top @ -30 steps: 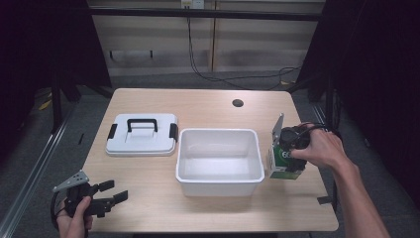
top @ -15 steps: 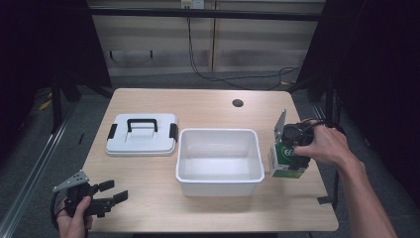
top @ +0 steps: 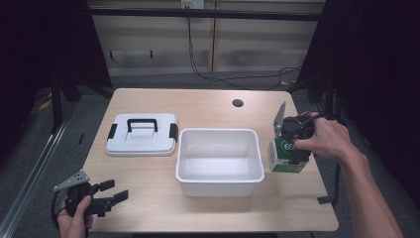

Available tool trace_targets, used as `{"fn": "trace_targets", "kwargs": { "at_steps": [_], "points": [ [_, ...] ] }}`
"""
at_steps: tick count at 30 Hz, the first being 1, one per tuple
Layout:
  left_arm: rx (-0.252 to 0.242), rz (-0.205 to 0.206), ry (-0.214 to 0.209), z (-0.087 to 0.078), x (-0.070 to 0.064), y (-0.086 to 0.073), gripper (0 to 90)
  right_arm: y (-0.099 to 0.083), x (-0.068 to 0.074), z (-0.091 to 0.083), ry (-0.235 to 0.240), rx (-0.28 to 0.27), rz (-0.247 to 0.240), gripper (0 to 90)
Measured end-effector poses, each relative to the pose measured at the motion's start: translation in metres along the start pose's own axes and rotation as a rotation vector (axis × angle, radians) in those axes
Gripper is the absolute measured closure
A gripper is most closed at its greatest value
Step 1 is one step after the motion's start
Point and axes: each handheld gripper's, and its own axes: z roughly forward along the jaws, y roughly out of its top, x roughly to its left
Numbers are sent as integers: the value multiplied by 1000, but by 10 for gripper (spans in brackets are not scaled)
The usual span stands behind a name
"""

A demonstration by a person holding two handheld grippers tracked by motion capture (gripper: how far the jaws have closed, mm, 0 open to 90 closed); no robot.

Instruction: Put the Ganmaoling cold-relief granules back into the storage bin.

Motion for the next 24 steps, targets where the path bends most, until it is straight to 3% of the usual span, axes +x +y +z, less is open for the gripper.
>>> {"fn": "trace_targets", "kwargs": {
  "at_steps": [16, 24],
  "points": [
    [0, -4, -1, 2, 0, 0, 163, -3, -1, -14, -14, -11, 7, 161],
    [-1, 4, -4, 1, -1, 0, 163, -3, 1, -29, -32, -34, 18, 161]
  ]
}}
